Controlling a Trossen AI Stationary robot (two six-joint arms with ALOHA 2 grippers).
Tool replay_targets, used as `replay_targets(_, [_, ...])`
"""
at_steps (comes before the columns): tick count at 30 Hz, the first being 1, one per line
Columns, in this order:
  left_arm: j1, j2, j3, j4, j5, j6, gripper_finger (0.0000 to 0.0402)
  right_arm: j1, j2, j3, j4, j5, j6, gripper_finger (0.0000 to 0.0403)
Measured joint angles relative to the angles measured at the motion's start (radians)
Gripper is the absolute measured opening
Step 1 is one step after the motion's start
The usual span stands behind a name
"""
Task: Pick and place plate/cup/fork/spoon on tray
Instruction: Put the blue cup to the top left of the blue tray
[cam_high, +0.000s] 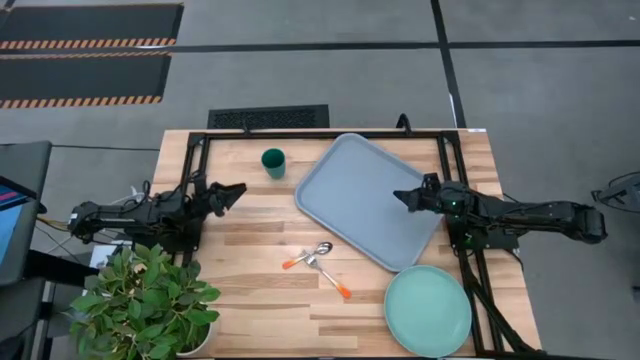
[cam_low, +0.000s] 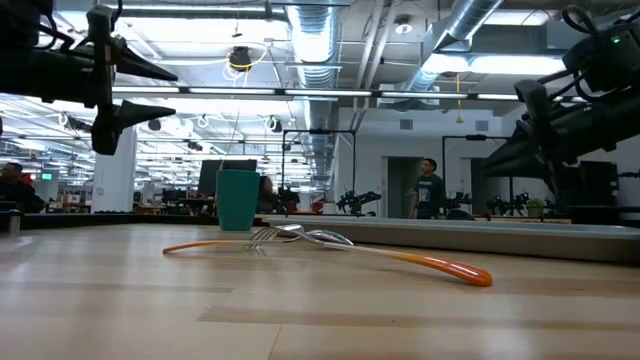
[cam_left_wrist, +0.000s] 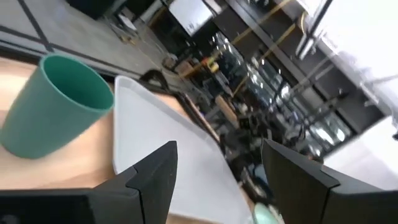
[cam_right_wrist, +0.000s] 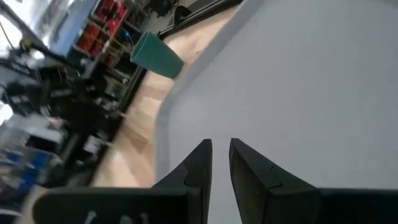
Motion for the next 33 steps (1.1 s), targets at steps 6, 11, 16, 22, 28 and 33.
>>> replay_targets(6, [0.000,0.000,0.000,0.005,-0.116,-0.103,0.0220,0.001,0.000,0.000,-0.012,-0.009,0.009,0.0082])
replay_targets(11, [0.000,0.000,0.000,-0.003,-0.132,-0.181,0.0220,0.004,0.000,0.000,-0.005,-0.007,-0.033,0.0082])
replay_targets(16, [0.000,0.000,0.000,-0.002,-0.127,-0.198,0.0220,-0.003,0.000,0.000,-0.001,0.012,0.047,0.0082])
replay_targets(22, [0.000,0.000,0.000,0.001,-0.134,-0.203,0.0220,-0.002,0.000,0.000,-0.012,0.019,0.098,0.0082])
replay_targets(28, [0.000,0.000,0.000,0.005,-0.201,-0.250,0.0220,0.016,0.000,0.000,0.009,0.014,0.068,0.0082])
replay_targets(33, [0.000,0.000,0.000,0.088,-0.138,-0.305,0.0220,-0.006,0.000,0.069,0.150,-0.154,-0.009,0.0082])
